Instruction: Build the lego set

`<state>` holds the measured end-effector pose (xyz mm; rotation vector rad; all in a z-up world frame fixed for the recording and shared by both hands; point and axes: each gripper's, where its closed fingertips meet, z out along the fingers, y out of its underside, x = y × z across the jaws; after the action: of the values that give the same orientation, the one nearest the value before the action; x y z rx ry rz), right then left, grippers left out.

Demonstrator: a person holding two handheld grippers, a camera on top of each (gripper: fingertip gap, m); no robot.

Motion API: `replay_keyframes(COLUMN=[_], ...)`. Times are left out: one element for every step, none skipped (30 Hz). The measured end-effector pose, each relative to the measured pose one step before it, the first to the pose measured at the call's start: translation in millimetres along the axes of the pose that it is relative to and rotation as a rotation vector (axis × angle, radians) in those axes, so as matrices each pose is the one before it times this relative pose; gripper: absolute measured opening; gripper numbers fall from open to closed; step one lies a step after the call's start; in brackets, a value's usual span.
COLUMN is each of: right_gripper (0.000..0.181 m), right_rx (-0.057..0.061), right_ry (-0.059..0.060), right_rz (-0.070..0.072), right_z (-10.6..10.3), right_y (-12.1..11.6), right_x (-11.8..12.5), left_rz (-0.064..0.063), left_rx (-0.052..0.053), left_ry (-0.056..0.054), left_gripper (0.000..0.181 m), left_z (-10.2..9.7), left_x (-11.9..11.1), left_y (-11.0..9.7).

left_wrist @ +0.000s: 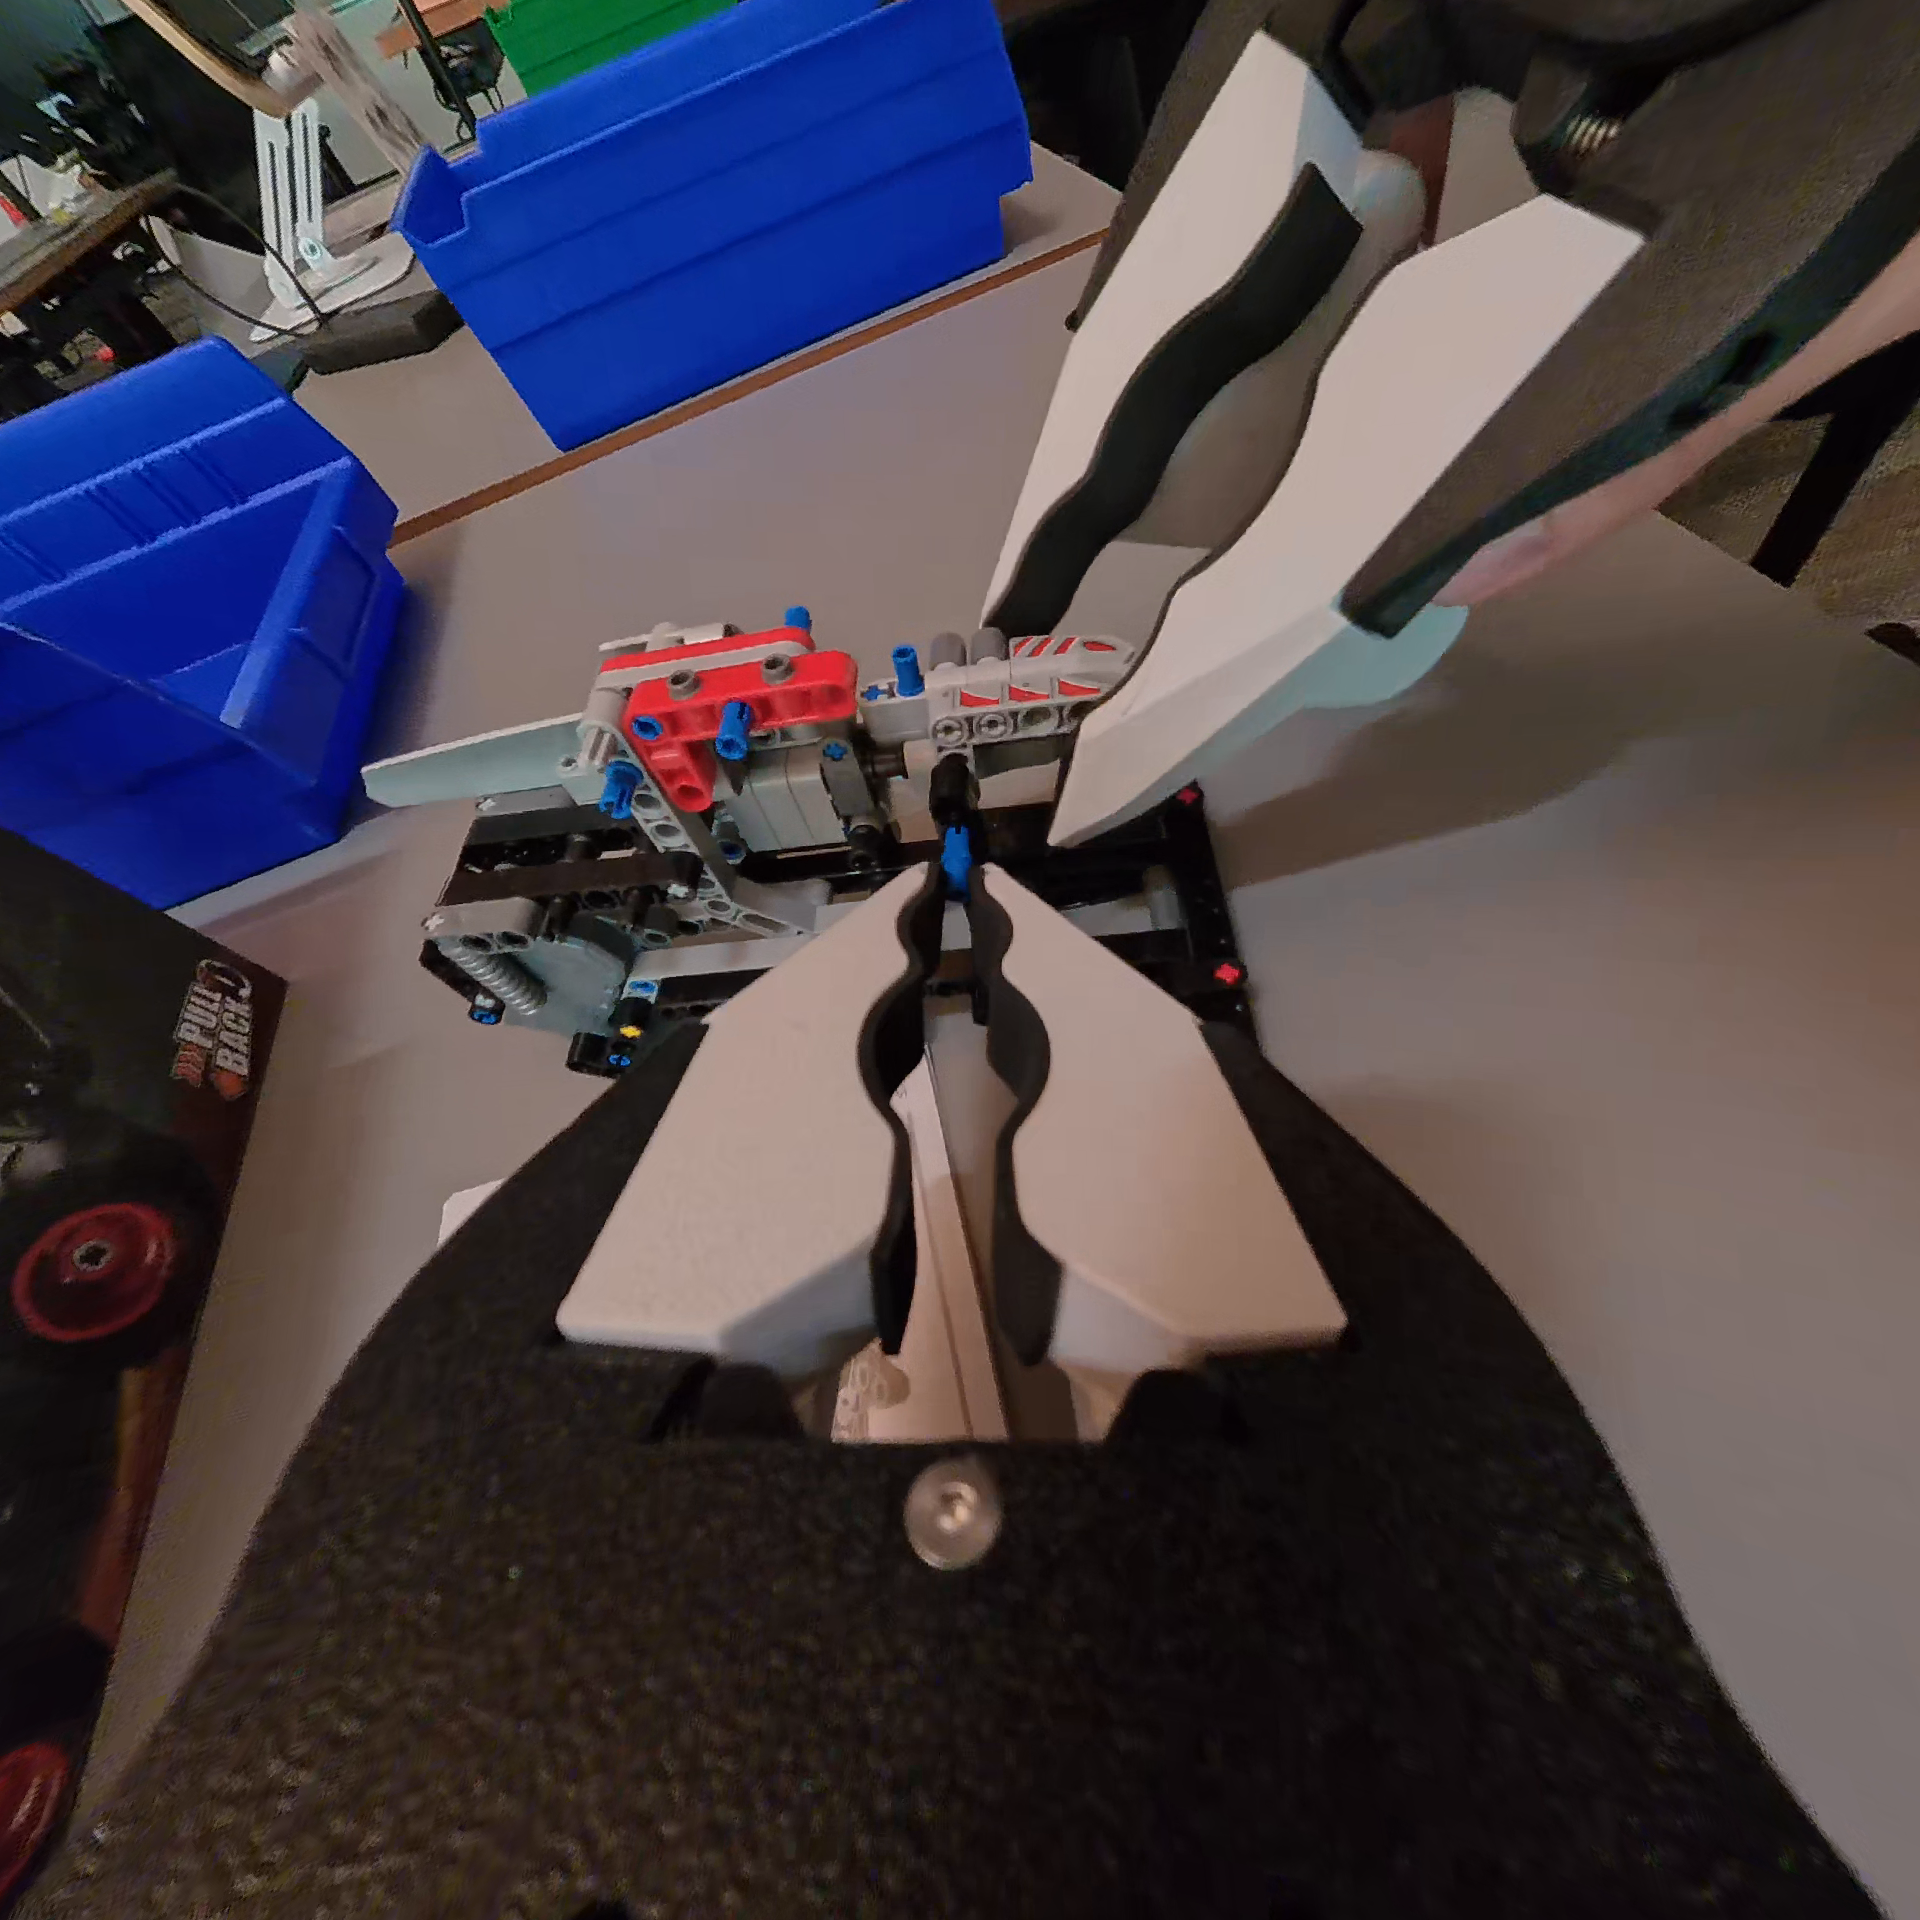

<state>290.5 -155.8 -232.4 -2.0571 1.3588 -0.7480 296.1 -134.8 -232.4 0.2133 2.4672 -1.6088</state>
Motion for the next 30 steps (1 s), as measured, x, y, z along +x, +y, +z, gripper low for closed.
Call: replay_keyframes(right_gripper=[0.034, 0.032, 0.032, 0.032, 0.031, 0.031, 0.031, 0.030, 0.030, 0.030, 0.029, 0.029, 0.028, 0.028, 0.030, 0.034, 0.038, 0.036, 0.036, 0.032, 0.028, 0.029, 0.028, 0.028, 0.028, 0.028, 0.028, 0.027, 0.026, 0.026], right_rx=[-0.0041, 0.0017, 0.0055, 0.0018, -0.0007, -0.0039, -0.0073, -0.0112, -0.0087, -0.0045, 0.0006, 0.0059, 0.0101, 0.0198, 0.0248, 0.0274, 0.0220, 0.0026, -0.0116, -0.0125, -0.0131, -0.0085, 0.0007, 0.0020, -0.0025, 0.0005, 0.0121, 0.0140, 0.0024, -0.0102], right_ry=[0.0004, -0.0069, -0.0006, -0.0054, -0.0037, 0.0012, 0.0016, 0.0035, 0.0051, 0.0047, 0.0073, 0.0096, 0.0123, 0.0056, -0.0068, -0.0146, -0.0199, -0.0148, -0.0186, -0.0218, -0.0195, -0.0017, 0.0110, 0.0058, 0.0025, 0.0003, -0.0006, -0.0057, -0.0109, -0.0131], right_rz=[0.0058, 0.0163, 0.0157, 0.0006, -0.0017, -0.0051, -0.0136, -0.0234, -0.0287, -0.0198, -0.0068, 0.0009, -0.0003, 0.0074, 0.0194, 0.0261, 0.0197, 0.0099, 0.0018, -0.0011, -0.0021, -0.0017, -0.0050, -0.0050, -0.0020, -0.0024, 0.0016, 0.0096, 0.0125, 0.0068], right_z=[0.40, 0.25, 0.05, -0.05, -0.17, -0.08, -0.01, 0.07, 0.25, 0.69, 1.17, 1.20, 0.85, 0.37, -0.64, -1.42, -0.97, 0.20, 1.23, 1.90, 2.24, 2.15, 0.97, 0.37, 0.02, -0.86, -2.17, -2.37, -1.38, 0.28], right_y=[0.55, 0.06, -0.47, 0.29, 0.12, 0.19, 0.54, 0.92, 0.37, 0.13, -0.08, -0.44, -0.62, -1.59, -2.81, -3.88, -3.35, -0.88, 0.82, 0.94, 1.15, 0.68, -0.48, -0.73, -0.40, -0.99, -2.80, -3.10, -1.41, 0.73], right_x=[-0.67, -0.59, 1.12, 0.70, 0.85, 1.31, 1.31, 1.85, 2.43, 2.61, 3.74, 4.53, 5.04, 3.81, 2.15, 1.31, 0.68, 1.38, -0.10, -1.96, -2.86, -0.76, 1.17, 0.29, 0.26, 0.43, 0.56, 0.18, -0.04, -0.29], left_rz=[0.0011, 0.0008, -0.0022, -0.0045, -0.0063, -0.0075, -0.0057, -0.0017, -0.0001, -0.0037, -0.0102, -0.0187, -0.0272, -0.0207, -0.0057, 0.0002, -0.0002, 0.0002, 0.0019, 0.0023, 0.0015, 0.0007, -0.0012, -0.0028, -0.0032, -0.0031, -0.0027, -0.0021, -0.0006, 0.0005], left_rx=[-0.0009, 0.0003, 0.0014, 0.0013, -0.0009, -0.0003, -0.0016, -0.0059, -0.0028, -0.0022, -0.0023, -0.0028, -0.0023, -0.0002, -0.0022, -0.0010, -0.0004, 0.0013, 0.0019, 0.0016, 0.0003, -0.0012, 0.0001, 0.0001, 0.0001, 0.0009, 0.0009, 0.0008, 0.0000, -0.0006], left_ry=[-0.0010, 0.0002, -0.0013, -0.0008, 0.0005, 0.0001, -0.0020, -0.0043, -0.0060, -0.0090, -0.0109, -0.0086, -0.0016, -0.0005, -0.0076, -0.0021, -0.0003, -0.0025, -0.0030, -0.0019, -0.0015, 0.0008, -0.0035, -0.0037, 0.0001, 0.0017, -0.0001, -0.0014, 0.0007, 0.0010], left_gripper=[0.002, 0.002, 0.002, 0.002, 0.002, 0.002, 0.002, 0.002, 0.002, 0.002, 0.002, 0.002, 0.002, 0.002, 0.002, 0.002, 0.002, 0.002, 0.002, 0.002, 0.002, 0.002, 0.002, 0.002, 0.002, 0.002, 0.002, 0.002, 0.002, 0.002], left_z=[0.30, 0.09, 0.11, 0.11, 0.51, 0.71, 1.01, 1.44, 1.59, 2.11, 2.72, 3.08, 3.09, 2.14, 0.96, 0.17, 0.07, 0.05, 0.27, 0.25, -0.02, -0.10, -0.06, -0.16, 0.01, -0.12, -0.09, -0.01, 0.02, 0.08], left_x=[0.28, 0.25, -0.08, 0.05, 0.36, 0.59, 0.38, 0.23, -0.02, -0.89, -1.70, -1.96, -1.03, -0.40, -1.16, -0.38, -0.02, -0.37, -0.25, -0.11, -0.02, 0.15, -0.60, -0.75, -0.36, -0.09, -0.35, -0.47, 0.04, 0.13], left_y=[-0.06, -0.15, -0.41, -0.38, -0.31, -0.51, -0.44, 0.05, -0.49, -0.73, -1.09, -1.25, -1.33, -0.83, 0.01, 0.15, 0.01, -0.27, -0.38, -0.34, -0.08, 0.15, 0.06, 0.03, 0.09, -0.16, -0.07, -0.13, 0.01, 0.14])
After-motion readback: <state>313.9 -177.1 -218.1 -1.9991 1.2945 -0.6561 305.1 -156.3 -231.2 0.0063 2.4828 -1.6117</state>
